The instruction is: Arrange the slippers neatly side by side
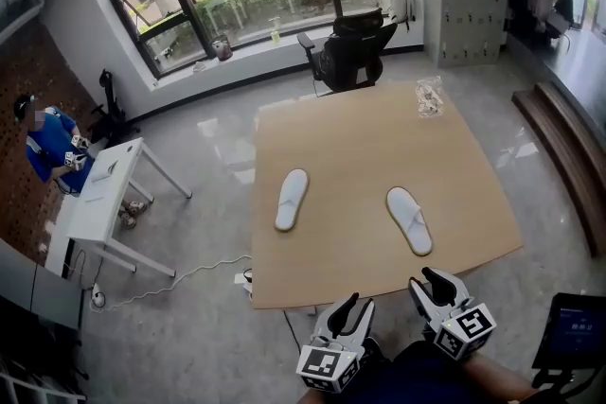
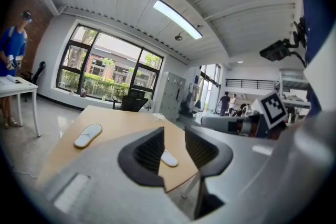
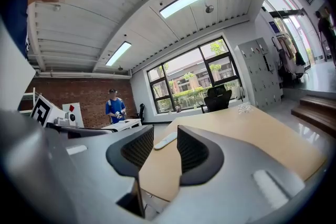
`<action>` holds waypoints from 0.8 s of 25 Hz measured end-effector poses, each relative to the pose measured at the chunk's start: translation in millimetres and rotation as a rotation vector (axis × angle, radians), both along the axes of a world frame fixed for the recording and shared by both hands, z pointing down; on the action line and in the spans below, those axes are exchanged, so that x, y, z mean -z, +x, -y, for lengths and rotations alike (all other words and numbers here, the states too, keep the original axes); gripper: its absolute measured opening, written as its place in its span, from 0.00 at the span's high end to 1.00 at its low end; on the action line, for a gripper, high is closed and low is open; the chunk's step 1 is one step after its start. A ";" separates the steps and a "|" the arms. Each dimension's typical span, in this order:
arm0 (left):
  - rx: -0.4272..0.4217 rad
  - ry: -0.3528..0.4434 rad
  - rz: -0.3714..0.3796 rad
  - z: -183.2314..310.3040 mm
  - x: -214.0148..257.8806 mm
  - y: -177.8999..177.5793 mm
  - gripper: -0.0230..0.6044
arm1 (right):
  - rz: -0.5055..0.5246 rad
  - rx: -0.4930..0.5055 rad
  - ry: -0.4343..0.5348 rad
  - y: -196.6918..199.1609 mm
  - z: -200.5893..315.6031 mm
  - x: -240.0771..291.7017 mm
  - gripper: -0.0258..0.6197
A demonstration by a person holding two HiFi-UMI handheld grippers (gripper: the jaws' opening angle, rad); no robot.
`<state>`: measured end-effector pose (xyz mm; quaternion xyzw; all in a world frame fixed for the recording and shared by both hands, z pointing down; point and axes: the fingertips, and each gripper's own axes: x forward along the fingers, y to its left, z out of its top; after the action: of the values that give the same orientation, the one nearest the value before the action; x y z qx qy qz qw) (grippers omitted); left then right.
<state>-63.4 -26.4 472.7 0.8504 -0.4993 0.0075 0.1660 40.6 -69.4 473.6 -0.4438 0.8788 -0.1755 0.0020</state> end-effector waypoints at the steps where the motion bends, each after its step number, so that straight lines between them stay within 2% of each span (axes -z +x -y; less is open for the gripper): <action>1: 0.000 -0.002 -0.001 2.8 -0.6 -2.2 0.77 | -0.001 -0.001 0.000 -1.9 2.9 -0.6 0.73; 13: 0.003 -0.028 0.004 42.0 -8.2 -19.5 0.77 | 0.009 0.004 -0.018 -18.1 43.0 -10.7 0.73; 20: 0.022 -0.024 0.020 88.5 -11.6 -19.2 0.77 | 0.021 0.036 -0.005 -17.6 89.6 -22.0 0.73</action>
<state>-82.6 -114.9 484.3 0.8425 -0.5103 0.0201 0.1714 23.0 -159.0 495.6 -0.4258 0.8862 -0.1822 0.0069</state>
